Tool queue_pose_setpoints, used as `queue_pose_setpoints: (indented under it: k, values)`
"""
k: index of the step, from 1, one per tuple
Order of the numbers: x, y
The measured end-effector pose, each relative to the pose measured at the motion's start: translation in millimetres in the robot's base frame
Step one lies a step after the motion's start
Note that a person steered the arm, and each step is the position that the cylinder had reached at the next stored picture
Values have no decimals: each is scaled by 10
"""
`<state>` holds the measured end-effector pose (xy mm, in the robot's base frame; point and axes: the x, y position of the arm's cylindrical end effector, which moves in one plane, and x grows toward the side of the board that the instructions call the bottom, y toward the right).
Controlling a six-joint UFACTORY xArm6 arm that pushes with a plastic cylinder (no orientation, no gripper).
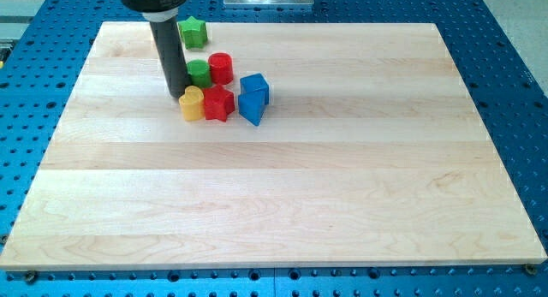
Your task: Slide the green circle to the right of the green star
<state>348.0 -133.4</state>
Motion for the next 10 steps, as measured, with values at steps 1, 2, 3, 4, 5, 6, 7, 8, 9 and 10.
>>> queue_pose_setpoints:
  k: [1,2,3,4,5,6,7,8,9,10]
  values:
    - [-373,115]
    - [-626,529]
    - [-698,750]
    - [-268,749]
    - [-408,1376]
    - [-671,1427]
    - [-686,933]
    - [-563,907]
    - [-539,444]
    - [-790,529]
